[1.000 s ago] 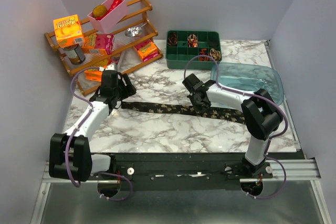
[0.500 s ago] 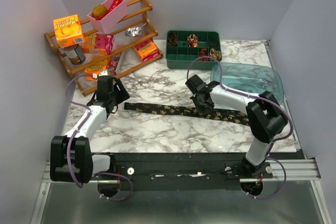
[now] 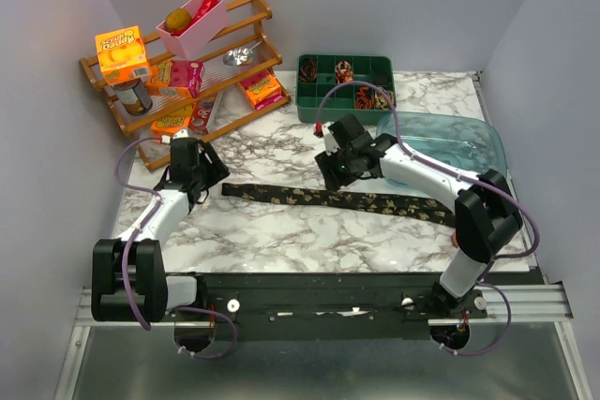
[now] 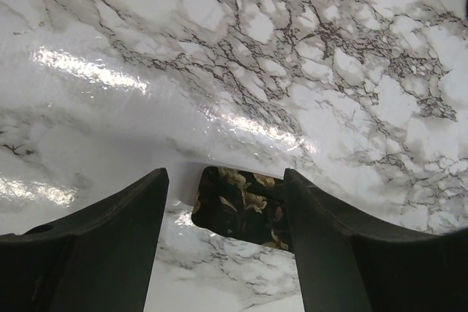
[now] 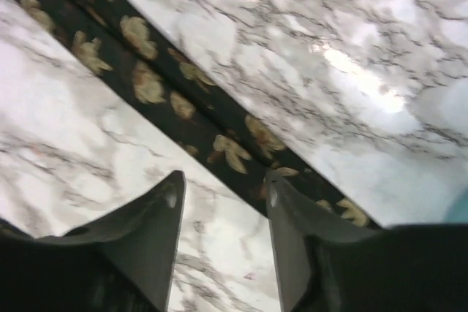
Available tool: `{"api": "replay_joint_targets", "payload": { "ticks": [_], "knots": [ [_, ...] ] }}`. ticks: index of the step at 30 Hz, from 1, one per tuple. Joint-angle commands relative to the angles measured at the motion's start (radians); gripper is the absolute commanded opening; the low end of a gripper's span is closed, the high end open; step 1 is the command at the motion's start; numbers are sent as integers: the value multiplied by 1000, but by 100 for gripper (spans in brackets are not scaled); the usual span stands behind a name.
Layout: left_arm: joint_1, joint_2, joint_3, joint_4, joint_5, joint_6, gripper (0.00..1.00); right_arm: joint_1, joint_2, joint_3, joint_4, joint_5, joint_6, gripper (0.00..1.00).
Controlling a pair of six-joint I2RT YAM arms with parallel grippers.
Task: Roll the ties
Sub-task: Roll the tie at the center of the board.
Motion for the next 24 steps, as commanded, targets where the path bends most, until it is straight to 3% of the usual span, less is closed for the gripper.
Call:
{"api": "replay_joint_targets", "payload": {
  "ticks": [1, 2, 3, 8, 24],
  "knots": [
    [10, 13, -19, 35, 42, -11, 75, 41, 44, 44, 97, -136, -119, 77],
    [10, 13, -19, 40, 43, -11, 75, 57, 57, 55, 102, -142, -127, 86],
    [10, 13, -21, 43, 49, -11, 75, 67, 69, 86, 105, -141, -135, 89],
    [10, 19, -22, 49, 68, -13, 75, 118, 201, 192, 114, -104, -191, 96],
    [10, 28, -24, 50, 88, -10, 75, 156, 384, 292, 132, -106, -308, 99]
  ]
}}
